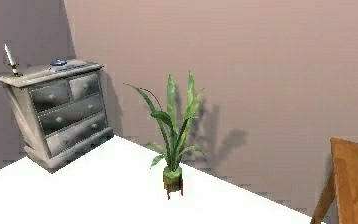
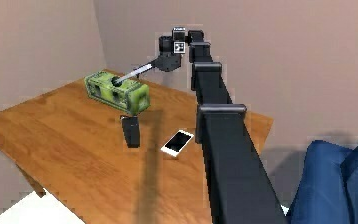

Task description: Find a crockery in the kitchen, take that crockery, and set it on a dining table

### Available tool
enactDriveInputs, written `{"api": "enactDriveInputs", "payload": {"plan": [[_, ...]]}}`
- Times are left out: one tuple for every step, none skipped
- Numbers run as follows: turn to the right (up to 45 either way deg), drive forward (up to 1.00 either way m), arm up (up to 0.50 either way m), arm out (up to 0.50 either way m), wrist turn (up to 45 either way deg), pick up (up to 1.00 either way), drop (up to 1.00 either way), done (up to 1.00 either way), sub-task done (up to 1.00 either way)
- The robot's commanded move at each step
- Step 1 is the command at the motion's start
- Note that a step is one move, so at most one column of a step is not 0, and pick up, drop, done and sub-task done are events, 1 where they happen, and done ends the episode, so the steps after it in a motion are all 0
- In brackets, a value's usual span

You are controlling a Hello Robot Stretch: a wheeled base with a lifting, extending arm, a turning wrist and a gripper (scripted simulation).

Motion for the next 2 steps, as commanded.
{"api": "enactDriveInputs", "payload": {"plan": [[0.0,0.0,0.0,-0.08,0.0,0.0,0.0,0.0,0.0],[0.0,0.0,0.0,0.0,0.0,0.0,0.0,1.0,0.0]]}}
